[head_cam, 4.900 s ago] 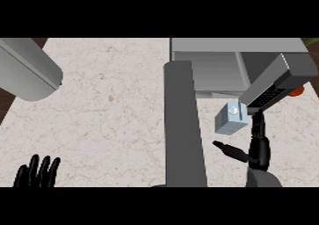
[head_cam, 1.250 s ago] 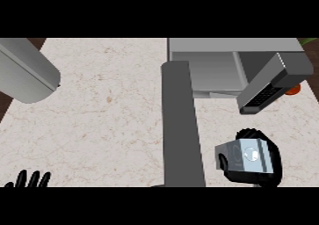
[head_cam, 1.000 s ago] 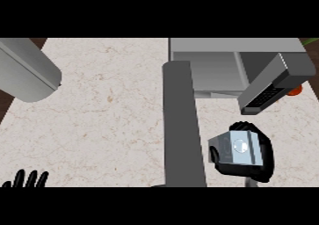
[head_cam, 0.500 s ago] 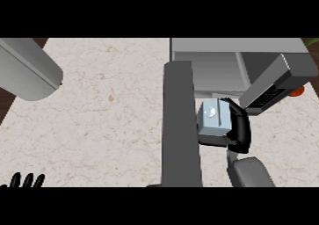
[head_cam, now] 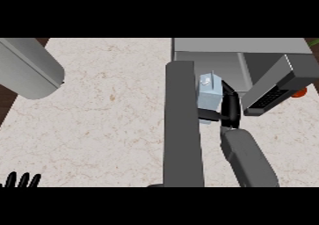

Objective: Pick up the milk, place it into the microwave and close the microwave

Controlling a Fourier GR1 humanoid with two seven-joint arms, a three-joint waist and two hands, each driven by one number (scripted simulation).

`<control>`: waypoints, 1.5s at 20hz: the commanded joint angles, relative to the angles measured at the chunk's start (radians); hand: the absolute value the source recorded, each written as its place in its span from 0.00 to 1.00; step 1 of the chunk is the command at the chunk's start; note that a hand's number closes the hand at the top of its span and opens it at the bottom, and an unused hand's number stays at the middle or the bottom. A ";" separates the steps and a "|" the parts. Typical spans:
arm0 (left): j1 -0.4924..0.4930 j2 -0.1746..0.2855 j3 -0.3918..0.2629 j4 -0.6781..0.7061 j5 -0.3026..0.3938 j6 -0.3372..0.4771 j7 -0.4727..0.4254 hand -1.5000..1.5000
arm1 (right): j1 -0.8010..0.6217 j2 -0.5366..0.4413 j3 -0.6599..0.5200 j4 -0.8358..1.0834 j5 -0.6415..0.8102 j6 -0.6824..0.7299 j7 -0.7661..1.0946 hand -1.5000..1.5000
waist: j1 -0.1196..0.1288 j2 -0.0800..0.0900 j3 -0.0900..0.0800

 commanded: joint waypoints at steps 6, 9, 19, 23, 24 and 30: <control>0.000 0.033 0.051 0.022 0.028 -0.039 -0.004 0.00 | -0.248 -0.045 -0.122 0.421 0.025 -0.083 -0.113 1.00 | 0.024 0.009 0.001; -0.035 0.016 0.014 0.009 0.018 -0.024 0.024 0.00 | -0.270 -0.063 -0.136 0.506 0.042 -0.123 -0.165 1.00 | 0.041 0.021 0.002; -0.051 0.015 0.002 0.033 -0.011 -0.032 0.017 0.00 | -0.363 -0.149 -0.136 0.628 0.089 -0.172 -0.201 1.00 | 0.074 0.036 0.004; -0.049 0.026 0.017 0.062 0.007 -0.059 -0.005 0.00 | -0.383 -0.201 -0.120 0.643 0.123 -0.231 -0.227 1.00 | 0.097 0.046 0.004; -0.058 0.034 0.016 0.038 0.021 -0.062 0.015 0.00 | -0.395 -0.172 -0.121 0.646 0.125 -0.265 -0.232 1.00 | 0.094 0.044 0.005; -0.069 0.038 0.042 0.077 0.023 -0.068 -0.012 0.00 | -0.412 -0.196 -0.189 0.617 0.067 -0.211 -0.276 1.00 | 0.100 0.048 0.006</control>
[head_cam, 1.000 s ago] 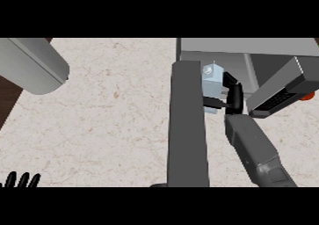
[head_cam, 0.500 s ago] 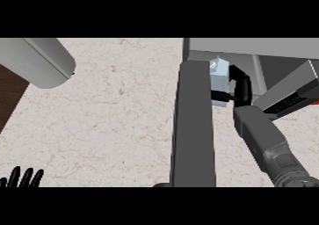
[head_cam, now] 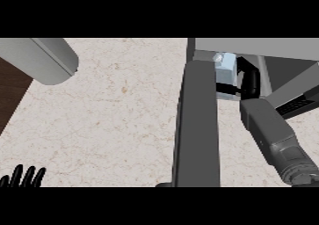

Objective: Pick up the milk, place it into the microwave and close the microwave

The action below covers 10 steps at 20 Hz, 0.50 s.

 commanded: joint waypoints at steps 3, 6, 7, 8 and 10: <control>-0.019 0.015 0.018 0.004 0.002 0.000 0.007 0.00 | -0.030 0.012 -0.048 -0.023 -0.029 -0.073 -0.082 1.00 | 0.013 0.007 0.001; -0.028 0.006 0.003 0.022 -0.006 -0.001 0.008 0.00 | -0.047 -0.017 -0.034 0.000 0.003 -0.162 -0.069 1.00 | 0.026 0.015 0.000; -0.021 0.032 0.029 0.028 0.017 -0.022 0.007 0.00 | -0.034 -0.024 -0.037 0.004 0.005 -0.173 -0.077 1.00 | 0.020 0.010 -0.001; -0.027 0.010 0.000 0.028 -0.018 -0.004 0.006 0.00 | -0.054 -0.043 -0.041 0.002 0.008 -0.210 -0.063 1.00 | 0.021 0.012 -0.001; -0.038 0.007 0.003 0.022 -0.013 0.005 0.015 0.00 | -0.067 -0.033 -0.042 0.011 0.017 -0.272 -0.052 1.00 | 0.021 0.010 -0.001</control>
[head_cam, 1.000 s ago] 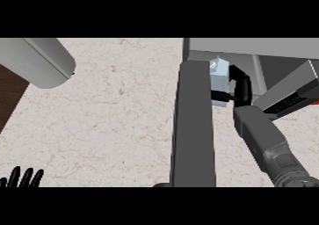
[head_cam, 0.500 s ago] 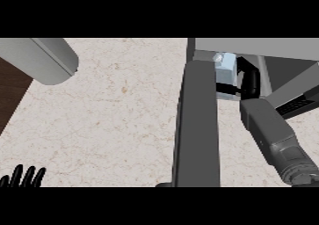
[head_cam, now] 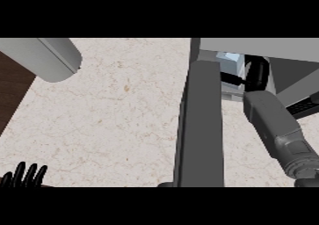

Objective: Pick up the milk, place it into the microwave and close the microwave

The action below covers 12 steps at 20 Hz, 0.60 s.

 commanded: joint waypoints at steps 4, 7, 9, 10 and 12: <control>-0.020 0.017 0.019 0.023 0.014 -0.019 -0.006 0.00 | 0.000 -0.011 -0.021 0.015 0.009 -0.154 -0.035 1.00 | 0.014 0.007 0.001; -0.050 0.014 0.003 0.047 0.002 -0.019 0.002 0.00 | -0.021 -0.003 -0.025 0.025 0.013 -0.173 -0.013 1.00 | 0.016 0.013 0.000; -0.051 0.011 0.012 0.022 0.004 -0.007 -0.002 0.00 | 0.064 -0.083 -0.002 0.165 0.056 -0.333 0.142 1.00 | 0.007 0.038 -0.015; -0.055 0.010 0.010 0.027 -0.002 -0.004 0.001 0.00 | 0.058 -0.077 0.025 0.167 0.083 -0.371 0.169 0.00 | 0.027 0.036 -0.013; -0.072 0.020 0.010 0.029 -0.007 -0.010 0.003 0.00 | 0.075 -0.092 0.060 0.169 0.118 -0.426 0.250 0.00 | 0.037 0.036 -0.012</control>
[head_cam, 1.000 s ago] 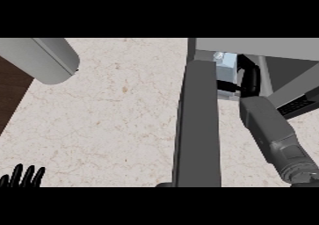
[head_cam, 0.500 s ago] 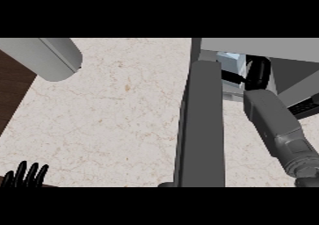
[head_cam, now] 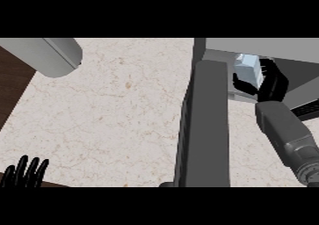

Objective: Pick up the milk, place it into the microwave and close the microwave

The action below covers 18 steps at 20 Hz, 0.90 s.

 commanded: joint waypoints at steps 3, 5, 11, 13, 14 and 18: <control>-0.016 0.006 -0.015 0.011 -0.025 -0.006 0.001 0.00 | 0.054 -0.026 0.089 0.061 0.098 -0.229 0.197 0.00 | 0.040 0.009 0.000; -0.029 0.013 -0.006 0.017 -0.019 -0.010 0.001 0.00 | 0.069 -0.018 0.118 0.062 0.128 -0.249 0.260 0.00 | 0.045 0.008 0.000; -0.055 -0.012 -0.023 0.054 -0.037 0.009 0.001 0.00 | -0.070 0.071 0.179 0.050 0.184 0.060 0.109 0.00 | 0.028 -0.013 0.010; -0.051 -0.002 -0.015 0.053 -0.024 0.006 0.018 0.00 | -0.073 0.097 0.175 0.048 0.180 0.067 0.107 0.00 | 0.033 -0.008 0.012; -0.072 0.011 0.000 0.042 -0.023 0.006 0.014 0.00 | -0.100 0.107 0.180 0.052 0.185 0.077 0.120 0.00 | 0.035 -0.011 0.011; -0.059 0.005 -0.009 0.047 -0.037 0.000 -0.003 0.00 | -0.112 0.122 0.176 0.051 0.181 0.141 0.119 0.00 | 0.035 -0.014 0.011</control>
